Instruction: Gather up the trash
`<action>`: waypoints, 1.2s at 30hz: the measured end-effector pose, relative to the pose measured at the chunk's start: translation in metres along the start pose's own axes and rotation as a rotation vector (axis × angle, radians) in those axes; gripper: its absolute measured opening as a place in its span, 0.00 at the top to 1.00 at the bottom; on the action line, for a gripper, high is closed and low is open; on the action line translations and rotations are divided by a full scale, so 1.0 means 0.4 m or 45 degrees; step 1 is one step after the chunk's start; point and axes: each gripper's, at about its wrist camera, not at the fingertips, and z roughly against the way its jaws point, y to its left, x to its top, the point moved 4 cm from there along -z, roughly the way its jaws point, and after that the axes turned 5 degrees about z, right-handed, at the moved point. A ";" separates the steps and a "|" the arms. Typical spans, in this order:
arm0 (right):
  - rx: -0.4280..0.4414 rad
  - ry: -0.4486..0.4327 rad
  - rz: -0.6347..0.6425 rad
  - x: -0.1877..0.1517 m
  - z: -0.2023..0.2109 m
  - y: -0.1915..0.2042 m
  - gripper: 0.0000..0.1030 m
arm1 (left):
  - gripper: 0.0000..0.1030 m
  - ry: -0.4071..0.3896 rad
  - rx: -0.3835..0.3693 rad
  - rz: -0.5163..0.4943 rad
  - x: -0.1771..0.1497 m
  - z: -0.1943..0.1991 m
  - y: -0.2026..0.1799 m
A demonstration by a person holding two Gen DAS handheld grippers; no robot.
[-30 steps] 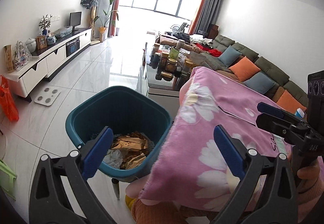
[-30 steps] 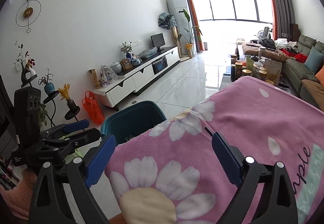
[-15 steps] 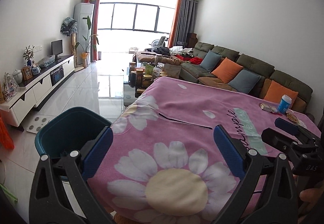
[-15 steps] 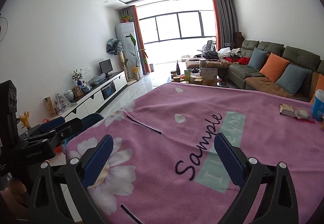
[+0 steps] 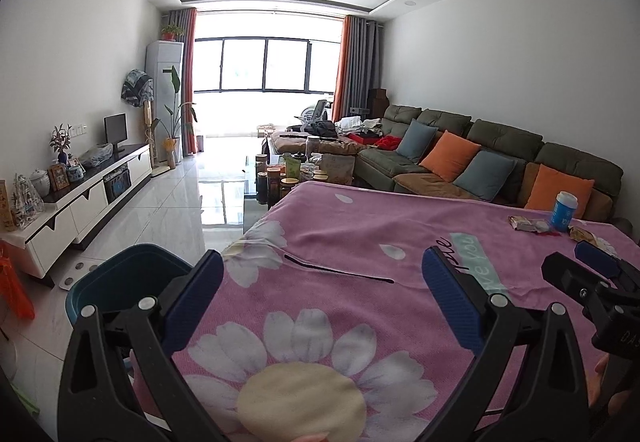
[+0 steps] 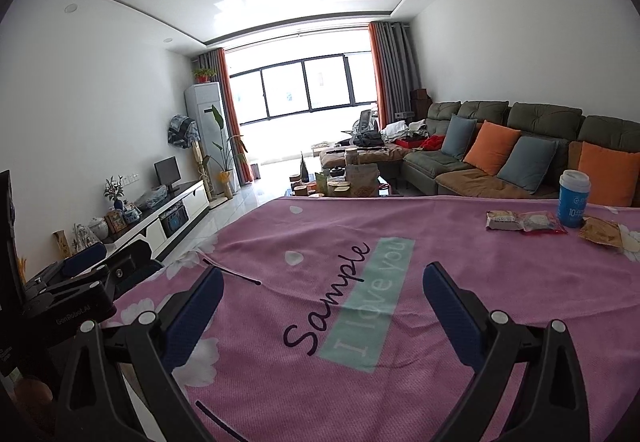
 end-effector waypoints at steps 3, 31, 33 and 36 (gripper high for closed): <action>-0.024 -0.014 -0.006 0.001 0.007 -0.008 0.06 | 0.05 -0.008 -0.002 0.002 -0.002 -0.007 -0.010; -0.186 -0.169 -0.007 0.013 0.075 -0.048 0.06 | 0.05 -0.125 -0.010 -0.045 0.002 0.023 -0.063; -0.194 -0.173 -0.007 0.014 0.076 -0.051 0.06 | 0.05 -0.126 -0.003 -0.039 0.004 0.020 -0.063; -0.195 -0.172 -0.007 0.014 0.075 -0.053 0.06 | 0.05 -0.130 0.001 -0.034 0.004 0.018 -0.061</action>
